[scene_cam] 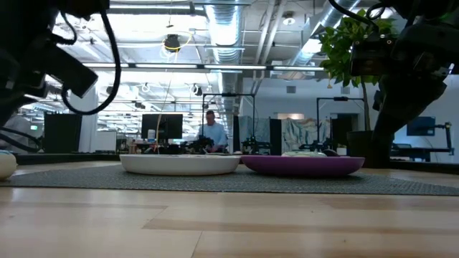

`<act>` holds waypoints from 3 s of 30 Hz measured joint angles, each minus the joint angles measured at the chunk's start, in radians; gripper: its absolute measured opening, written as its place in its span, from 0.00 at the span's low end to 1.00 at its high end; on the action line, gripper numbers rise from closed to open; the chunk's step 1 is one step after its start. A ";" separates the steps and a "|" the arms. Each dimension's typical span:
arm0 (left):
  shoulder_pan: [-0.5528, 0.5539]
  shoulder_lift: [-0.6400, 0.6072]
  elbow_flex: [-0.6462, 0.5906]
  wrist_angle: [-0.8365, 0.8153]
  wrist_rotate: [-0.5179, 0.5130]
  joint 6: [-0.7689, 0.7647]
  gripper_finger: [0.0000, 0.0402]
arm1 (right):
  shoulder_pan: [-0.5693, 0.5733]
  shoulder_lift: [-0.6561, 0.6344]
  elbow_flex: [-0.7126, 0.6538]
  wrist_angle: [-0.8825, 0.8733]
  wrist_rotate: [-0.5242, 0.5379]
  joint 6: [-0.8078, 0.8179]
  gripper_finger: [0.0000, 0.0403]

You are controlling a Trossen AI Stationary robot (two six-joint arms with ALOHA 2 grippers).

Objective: Pick & Place donuts
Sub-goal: Put the large blue donut on the violet plate

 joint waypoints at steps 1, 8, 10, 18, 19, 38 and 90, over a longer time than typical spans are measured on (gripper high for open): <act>0.000 0.000 -0.007 0.003 0.007 0.000 0.45 | 0.000 0.000 0.000 0.000 0.000 0.000 0.00; -0.001 0.000 -0.024 0.020 0.014 0.011 0.45 | 0.000 0.000 0.000 -0.001 0.002 0.000 0.00; -0.001 0.000 -0.024 0.025 0.005 0.017 0.45 | 0.000 0.000 0.000 -0.001 0.002 0.000 0.00; -0.001 0.000 -0.024 0.035 -0.038 0.018 0.45 | 0.000 0.000 0.000 -0.001 0.004 0.000 0.00; -0.001 0.000 -0.024 0.036 -0.044 0.019 0.45 | 0.000 0.000 0.000 -0.001 0.004 0.000 0.00; -0.001 0.007 -0.106 0.166 0.002 -0.032 0.45 | -0.019 0.000 0.000 -0.001 0.003 -0.001 0.00; 0.001 0.010 -0.014 0.164 -0.002 -0.008 0.38 | -0.019 0.000 0.000 0.000 0.003 0.000 0.00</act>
